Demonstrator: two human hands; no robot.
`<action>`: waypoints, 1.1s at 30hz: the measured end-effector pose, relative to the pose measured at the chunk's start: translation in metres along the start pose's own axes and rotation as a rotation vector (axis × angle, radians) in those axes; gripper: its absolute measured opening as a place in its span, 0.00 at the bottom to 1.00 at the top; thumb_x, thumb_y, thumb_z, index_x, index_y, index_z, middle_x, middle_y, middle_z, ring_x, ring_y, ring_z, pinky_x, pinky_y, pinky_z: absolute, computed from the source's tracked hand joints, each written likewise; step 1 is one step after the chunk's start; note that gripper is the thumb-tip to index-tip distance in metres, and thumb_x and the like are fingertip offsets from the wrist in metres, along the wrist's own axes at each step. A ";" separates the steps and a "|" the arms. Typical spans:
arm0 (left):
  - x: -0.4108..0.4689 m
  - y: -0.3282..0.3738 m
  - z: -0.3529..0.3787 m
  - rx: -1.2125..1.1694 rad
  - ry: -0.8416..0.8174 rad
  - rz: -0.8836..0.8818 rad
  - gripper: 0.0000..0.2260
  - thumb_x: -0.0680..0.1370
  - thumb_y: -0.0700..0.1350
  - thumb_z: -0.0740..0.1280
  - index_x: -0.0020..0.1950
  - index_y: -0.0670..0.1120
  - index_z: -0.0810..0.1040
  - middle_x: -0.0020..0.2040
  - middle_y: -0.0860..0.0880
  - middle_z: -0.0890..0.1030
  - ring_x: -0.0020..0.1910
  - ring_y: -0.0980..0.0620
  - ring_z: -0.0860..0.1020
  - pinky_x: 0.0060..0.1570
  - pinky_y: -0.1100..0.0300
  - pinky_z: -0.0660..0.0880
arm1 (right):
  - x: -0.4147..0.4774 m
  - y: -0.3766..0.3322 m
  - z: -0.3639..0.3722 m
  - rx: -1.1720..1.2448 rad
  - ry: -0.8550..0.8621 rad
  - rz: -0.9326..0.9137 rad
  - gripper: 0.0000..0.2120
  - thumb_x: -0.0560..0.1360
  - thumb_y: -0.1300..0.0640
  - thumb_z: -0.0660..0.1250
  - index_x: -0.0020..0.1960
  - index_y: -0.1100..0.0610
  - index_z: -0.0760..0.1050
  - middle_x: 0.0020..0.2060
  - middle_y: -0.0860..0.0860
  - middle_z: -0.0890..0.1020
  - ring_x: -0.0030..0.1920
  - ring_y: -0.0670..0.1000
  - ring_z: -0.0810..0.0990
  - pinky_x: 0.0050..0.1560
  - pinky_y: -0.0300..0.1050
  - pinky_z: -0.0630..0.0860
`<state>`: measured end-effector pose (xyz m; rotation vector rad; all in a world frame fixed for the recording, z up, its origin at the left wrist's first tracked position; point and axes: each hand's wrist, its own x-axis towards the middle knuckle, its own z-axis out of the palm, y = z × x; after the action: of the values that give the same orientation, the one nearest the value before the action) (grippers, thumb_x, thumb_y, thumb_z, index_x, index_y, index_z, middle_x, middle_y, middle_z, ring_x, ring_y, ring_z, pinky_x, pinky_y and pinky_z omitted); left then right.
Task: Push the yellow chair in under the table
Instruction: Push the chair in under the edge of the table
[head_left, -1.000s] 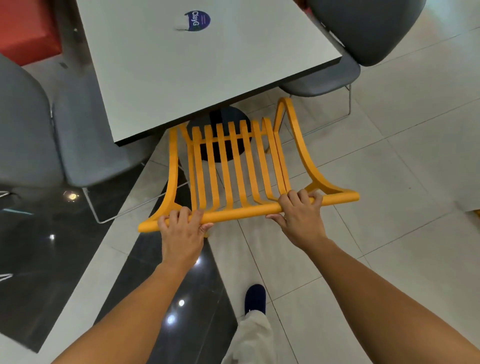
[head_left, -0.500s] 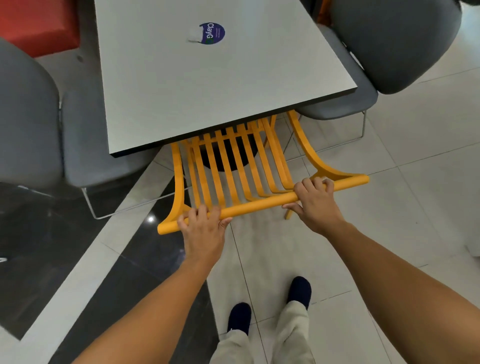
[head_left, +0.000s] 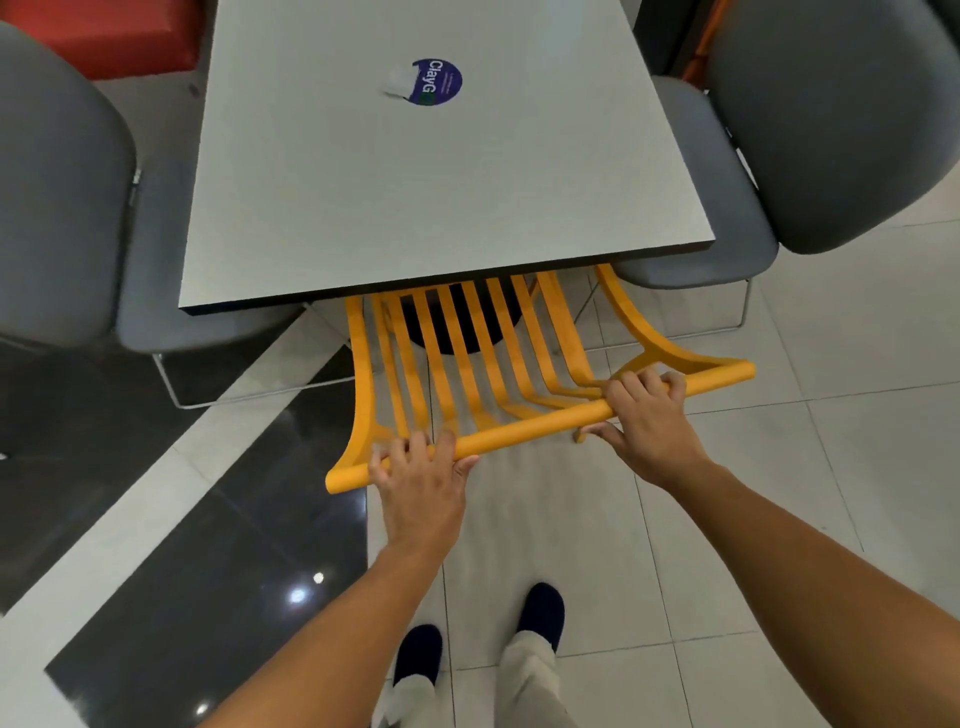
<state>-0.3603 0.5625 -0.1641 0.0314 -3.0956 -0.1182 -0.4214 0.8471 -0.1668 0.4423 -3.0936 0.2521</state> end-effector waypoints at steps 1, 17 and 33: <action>0.000 0.003 0.001 -0.006 0.002 -0.002 0.20 0.79 0.60 0.55 0.54 0.46 0.77 0.45 0.43 0.76 0.45 0.41 0.73 0.52 0.38 0.69 | 0.000 0.003 0.000 0.003 0.002 -0.006 0.24 0.76 0.35 0.57 0.50 0.56 0.73 0.45 0.52 0.74 0.49 0.56 0.70 0.58 0.60 0.63; 0.000 -0.015 0.003 -0.089 0.028 0.005 0.19 0.79 0.62 0.54 0.55 0.50 0.77 0.46 0.48 0.76 0.47 0.45 0.72 0.53 0.43 0.65 | -0.002 -0.012 0.004 -0.002 0.004 0.033 0.24 0.77 0.36 0.55 0.51 0.57 0.74 0.46 0.54 0.75 0.49 0.58 0.71 0.58 0.62 0.64; 0.035 -0.199 -0.017 -0.107 -0.059 0.184 0.24 0.78 0.64 0.51 0.60 0.50 0.76 0.48 0.46 0.76 0.50 0.43 0.73 0.57 0.40 0.65 | 0.009 -0.196 0.027 0.009 -0.002 0.237 0.23 0.75 0.36 0.57 0.46 0.57 0.76 0.42 0.53 0.77 0.47 0.58 0.76 0.58 0.59 0.63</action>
<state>-0.3908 0.3620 -0.1613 -0.2638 -3.1249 -0.2816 -0.3745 0.6542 -0.1626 0.0738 -3.1448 0.2675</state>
